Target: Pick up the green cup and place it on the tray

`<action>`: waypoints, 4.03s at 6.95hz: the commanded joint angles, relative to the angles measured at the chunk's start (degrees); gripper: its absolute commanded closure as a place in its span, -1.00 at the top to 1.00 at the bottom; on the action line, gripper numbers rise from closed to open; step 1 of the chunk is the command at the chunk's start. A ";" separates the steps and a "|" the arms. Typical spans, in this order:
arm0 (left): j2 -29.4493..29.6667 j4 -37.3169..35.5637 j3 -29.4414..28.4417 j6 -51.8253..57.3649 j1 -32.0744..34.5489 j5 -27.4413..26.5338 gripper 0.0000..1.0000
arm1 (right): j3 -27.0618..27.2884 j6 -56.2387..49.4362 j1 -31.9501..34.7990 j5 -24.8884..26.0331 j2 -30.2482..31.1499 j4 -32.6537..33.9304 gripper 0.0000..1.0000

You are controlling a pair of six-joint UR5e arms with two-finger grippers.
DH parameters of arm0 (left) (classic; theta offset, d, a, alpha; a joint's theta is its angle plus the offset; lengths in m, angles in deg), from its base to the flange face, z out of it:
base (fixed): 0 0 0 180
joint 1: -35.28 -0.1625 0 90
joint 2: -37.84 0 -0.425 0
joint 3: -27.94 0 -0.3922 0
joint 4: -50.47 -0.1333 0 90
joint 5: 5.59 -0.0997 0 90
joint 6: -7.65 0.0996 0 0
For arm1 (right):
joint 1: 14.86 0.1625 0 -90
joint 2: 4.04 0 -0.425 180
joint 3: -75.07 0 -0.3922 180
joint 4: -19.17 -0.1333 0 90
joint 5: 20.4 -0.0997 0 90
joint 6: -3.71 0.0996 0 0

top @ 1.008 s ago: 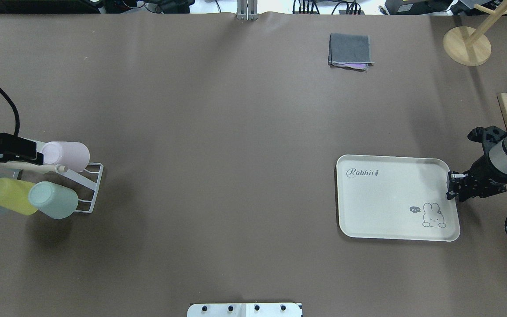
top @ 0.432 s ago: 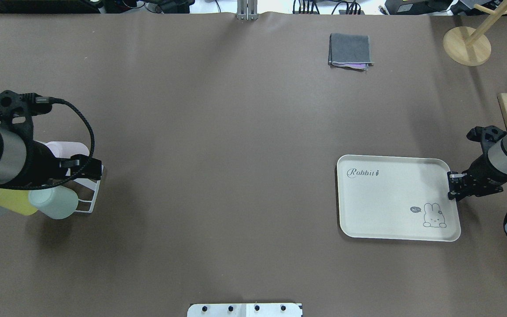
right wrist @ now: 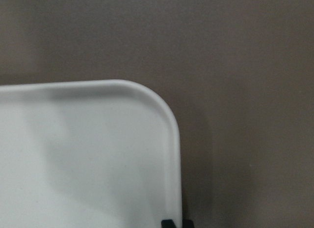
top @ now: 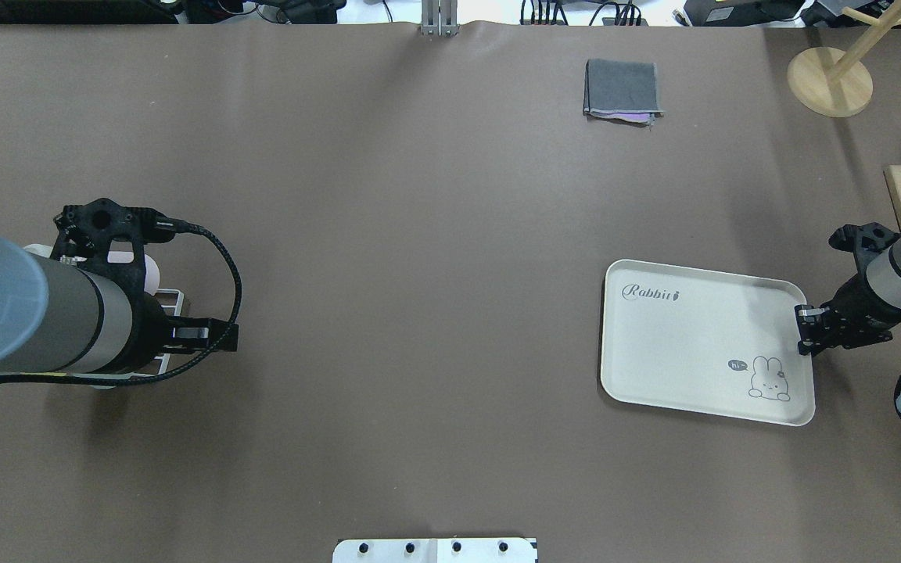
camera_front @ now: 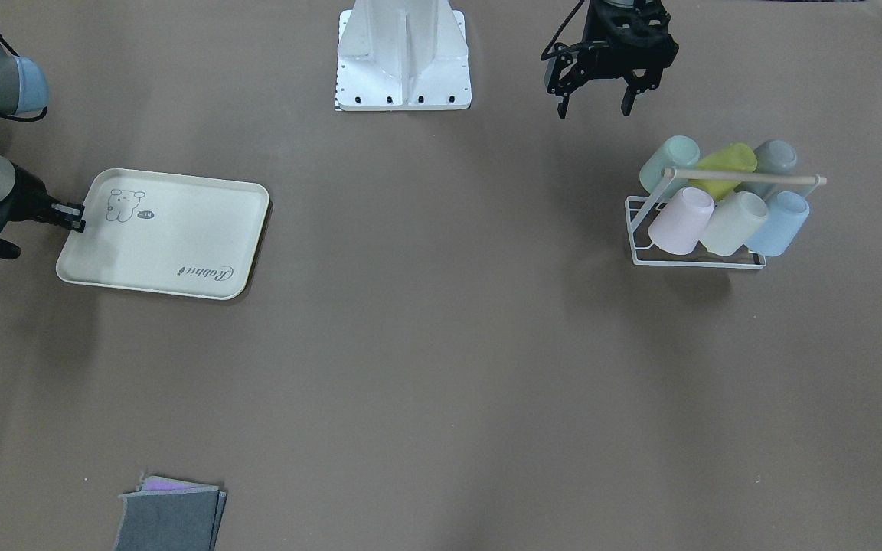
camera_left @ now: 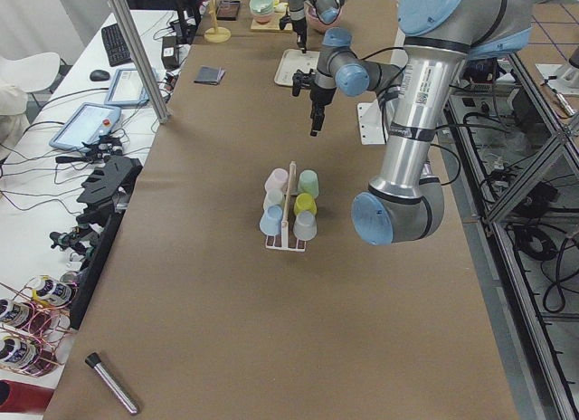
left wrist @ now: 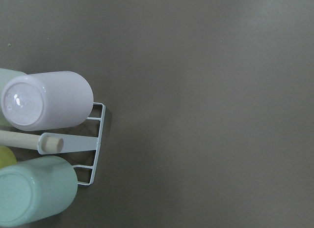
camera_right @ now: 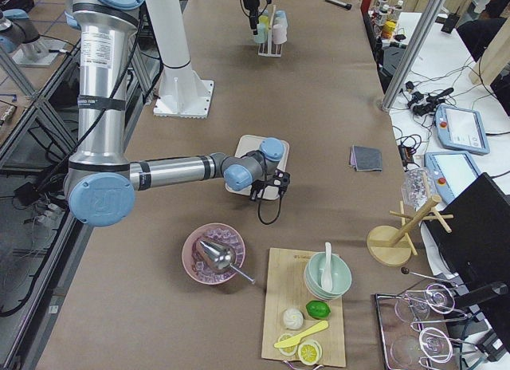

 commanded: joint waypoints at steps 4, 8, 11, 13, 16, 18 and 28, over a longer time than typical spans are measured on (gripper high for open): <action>-1.56 -10.29 0.04 19.05 -14.52 -18.06 0.95 | 3.06 -0.09 0.17 -0.58 0.58 -0.21 -0.96; -1.48 -16.81 -0.40 38.10 -18.24 -26.50 0.95 | 8.77 -2.72 3.06 -4.70 2.60 -0.56 -1.00; -1.04 -25.73 -0.49 50.97 -23.23 -33.71 0.95 | 8.96 -8.07 7.36 -9.70 3.04 -1.88 -1.00; 0.71 -35.52 -0.92 57.78 -26.68 -37.76 0.96 | 8.35 -9.94 7.99 -11.92 0.52 -1.79 -1.00; 1.51 -35.55 -9.33 68.90 -27.12 -41.91 0.95 | 3.62 -4.43 4.85 -11.66 -11.06 -1.17 -1.00; 1.34 -35.73 -11.47 75.48 -28.18 -43.93 0.93 | -2.26 -0.81 0.89 -9.65 -20.55 -1.09 -1.00; 1.51 -48.91 -18.94 81.74 -28.18 -50.86 0.87 | -7.03 12.48 -15.72 1.69 -39.32 2.78 -1.00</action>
